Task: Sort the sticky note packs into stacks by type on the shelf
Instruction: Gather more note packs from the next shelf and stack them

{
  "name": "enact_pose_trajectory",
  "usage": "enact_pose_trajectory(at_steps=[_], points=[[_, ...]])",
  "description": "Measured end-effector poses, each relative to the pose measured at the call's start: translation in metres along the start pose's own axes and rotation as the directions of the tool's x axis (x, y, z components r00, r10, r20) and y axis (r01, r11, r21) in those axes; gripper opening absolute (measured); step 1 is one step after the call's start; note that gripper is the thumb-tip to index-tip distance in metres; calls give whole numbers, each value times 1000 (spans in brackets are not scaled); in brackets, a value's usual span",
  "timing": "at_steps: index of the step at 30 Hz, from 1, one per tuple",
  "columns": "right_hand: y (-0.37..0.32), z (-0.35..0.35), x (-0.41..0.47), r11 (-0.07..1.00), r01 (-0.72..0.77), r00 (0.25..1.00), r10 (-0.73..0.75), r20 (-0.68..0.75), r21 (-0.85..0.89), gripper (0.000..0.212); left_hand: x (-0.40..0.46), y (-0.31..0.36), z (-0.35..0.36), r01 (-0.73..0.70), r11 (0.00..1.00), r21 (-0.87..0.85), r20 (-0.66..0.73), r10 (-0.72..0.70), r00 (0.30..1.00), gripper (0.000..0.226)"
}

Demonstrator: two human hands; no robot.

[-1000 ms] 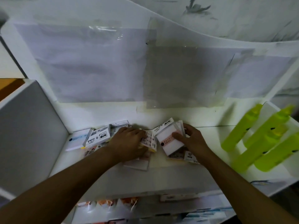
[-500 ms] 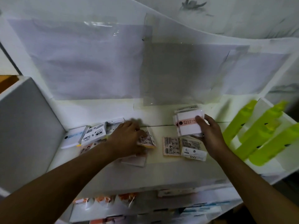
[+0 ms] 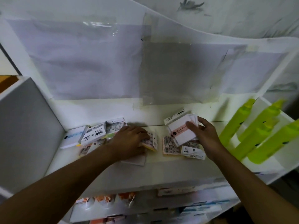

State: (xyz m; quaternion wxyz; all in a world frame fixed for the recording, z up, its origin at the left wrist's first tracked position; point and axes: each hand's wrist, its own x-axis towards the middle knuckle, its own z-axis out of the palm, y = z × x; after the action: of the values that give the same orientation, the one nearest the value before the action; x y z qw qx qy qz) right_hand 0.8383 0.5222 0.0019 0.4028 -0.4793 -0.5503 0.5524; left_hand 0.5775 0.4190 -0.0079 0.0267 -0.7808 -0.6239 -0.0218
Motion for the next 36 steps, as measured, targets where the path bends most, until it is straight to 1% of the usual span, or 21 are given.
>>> enact_pose_trajectory(at_steps=[2, 4, 6, 7, 8, 9, 10, 11, 12, 14, 15, 17, 20, 22, 25, 27, 30, 33, 35, 36], points=[[-2, 4, -2, 1000, 2, 1000, -2, 9, 1, 38, -4, -5, 2, 48, 998, 30, -60, -46, 997, 53], [-3, 8, -4, 1000, 1, 1000, -1, 25, 9, 38, -7, -8, 4, 89, 996, 24, -92, -86, 992, 50], [-2, 13, -5, 1000, -1, 999, 0, 42, 17, 38, -10, -5, 3, 99, 995, -3, -127, -99, 987, 52], [-3, 17, -6, 999, 3, 999, -4, 49, 32, 37, -11, 0, 0, 86, 996, -36, -148, -90, 985, 53], [-5, 22, -7, 998, 8, 998, -11, 56, 55, 37, -12, 6, -6, 73, 991, -113, -169, -92, 981, 52], [-9, 28, -9, 997, 14, 997, -20, 68, 82, 38, -12, 14, -16, 88, 959, -269, -159, -134, 978, 50], [-14, 36, -10, 994, 26, 996, -36, 83, 108, 38, -11, 22, -26, 132, 876, -463, -105, -202, 974, 47], [-21, 44, -12, 990, 47, 993, -60, 98, 132, 38, -10, 28, -36, 185, 749, -637, -28, -262, 965, 43], [-29, 53, -15, 985, 72, 989, -91, 114, 159, 37, -9, 32, -45, 215, 624, -751, 14, -311, 950, 37], [-47, 71, -19, 968, 117, 979, -149, 136, 221, 36, -7, 31, -59, 206, 470, -858, -4, -408, 913, 31], [-55, 81, -22, 960, 133, 972, -175, 157, 247, 36, -10, 30, -67, 192, 415, -889, -11, -439, 898, 32], [-71, 100, -28, 951, 155, 954, -214, 210, 267, 35, -20, 26, -80, 184, 366, -912, -15, -478, 878, 34], [-94, 132, -39, 941, 184, 916, -269, 298, 284, 34, -45, 13, -104, 169, 343, -924, -67, -581, 811, 27], [-111, 155, -50, 932, 197, 891, -300, 340, 305, 33, -67, 1, -125, 153, 385, -910, -132, -620, 773, 24], [-141, 191, -74, 913, 223, 846, -355, 397, 341, 28, -103, -16, -163, 175, 466, -867, -202, -651, 732, 33], [-162, 217, -95, 894, 275, 800, -416, 432, 353, 27, -131, -27, -189, 197, 516, -834, -246, -666, 704, 37], [-195, 262, -132, 833, 406, 706, -547, 449, 377, 39, -181, -46, -226, 113, 563, -818, -368, -665, 650, 35], [-229, 311, -175, 755, 510, 623, -654, 428, 412, 49, -242, -71, -258, 34, 620, -784, -478, -638, 604, 29], [-245, 351, -206, 726, 541, 606, -686, 402, 425, 52, -289, -94, -269, -34, 595, -803, -504, -648, 571, 30], [-249, 374, -222, 727, 540, 613, -685, 394, 425, 55, -313, -108, -271, -60, 568, -821, -501, -666, 554, 30]])
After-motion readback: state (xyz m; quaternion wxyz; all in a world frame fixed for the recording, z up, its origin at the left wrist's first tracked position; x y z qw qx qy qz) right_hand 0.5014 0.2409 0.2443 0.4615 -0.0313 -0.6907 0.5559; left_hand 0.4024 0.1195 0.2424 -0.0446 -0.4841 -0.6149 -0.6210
